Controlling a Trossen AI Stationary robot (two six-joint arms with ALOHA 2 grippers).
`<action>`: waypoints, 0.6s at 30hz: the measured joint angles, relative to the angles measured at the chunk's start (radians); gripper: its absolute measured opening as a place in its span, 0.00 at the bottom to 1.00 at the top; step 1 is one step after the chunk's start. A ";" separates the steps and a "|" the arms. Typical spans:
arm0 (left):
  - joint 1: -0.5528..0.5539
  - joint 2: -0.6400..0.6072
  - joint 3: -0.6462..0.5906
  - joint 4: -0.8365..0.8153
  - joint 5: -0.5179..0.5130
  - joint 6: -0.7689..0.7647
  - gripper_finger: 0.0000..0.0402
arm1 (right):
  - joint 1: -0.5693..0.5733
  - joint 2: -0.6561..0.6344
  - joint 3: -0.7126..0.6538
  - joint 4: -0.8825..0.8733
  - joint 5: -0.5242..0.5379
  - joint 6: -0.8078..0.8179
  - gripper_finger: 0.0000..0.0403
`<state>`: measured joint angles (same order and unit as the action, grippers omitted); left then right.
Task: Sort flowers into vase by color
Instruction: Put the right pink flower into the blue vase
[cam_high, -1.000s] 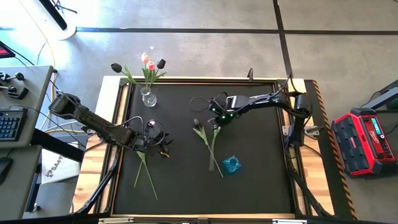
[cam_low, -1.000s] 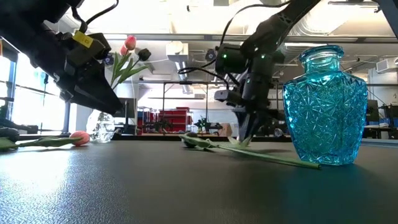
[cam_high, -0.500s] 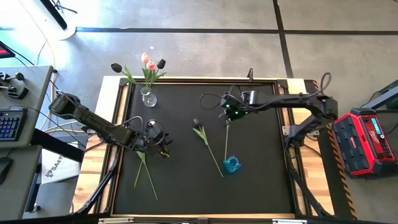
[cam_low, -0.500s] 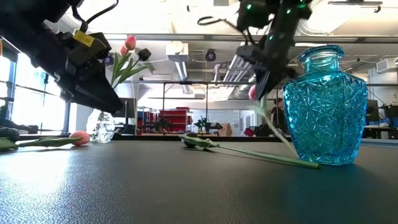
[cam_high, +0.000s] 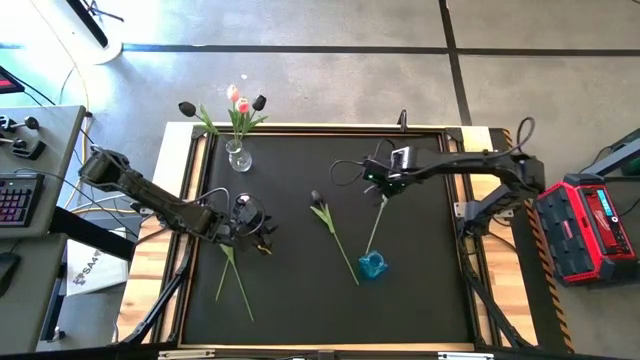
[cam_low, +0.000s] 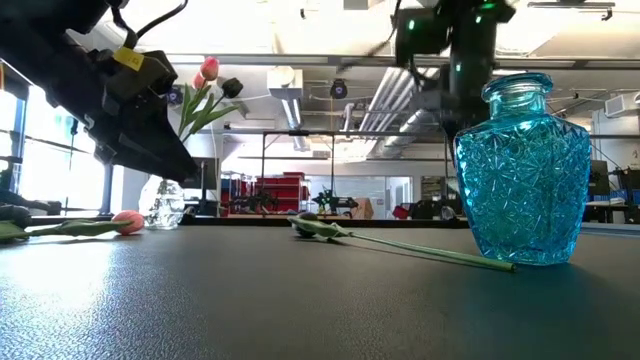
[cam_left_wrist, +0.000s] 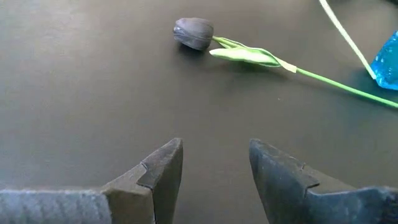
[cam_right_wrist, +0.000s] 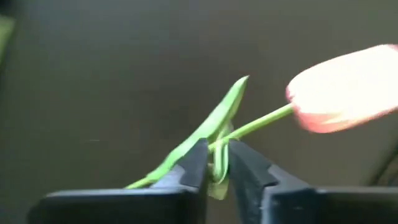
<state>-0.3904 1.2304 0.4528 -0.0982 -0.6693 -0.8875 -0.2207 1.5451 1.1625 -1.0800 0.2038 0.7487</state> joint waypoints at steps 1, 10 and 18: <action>-0.004 0.000 0.000 0.000 0.000 -0.001 0.43 | -0.011 0.016 0.000 -0.010 0.002 -0.007 0.15; -0.010 0.000 0.000 0.000 -0.014 -0.001 0.43 | -0.136 0.133 0.000 -0.038 -0.066 -0.019 0.52; -0.021 0.000 0.000 -0.003 -0.013 -0.002 0.43 | -0.187 0.217 0.000 -0.095 -0.175 -0.076 0.49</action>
<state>-0.4113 1.2304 0.4526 -0.1013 -0.6824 -0.8894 -0.4077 1.7621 1.1624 -1.1749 0.0288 0.6727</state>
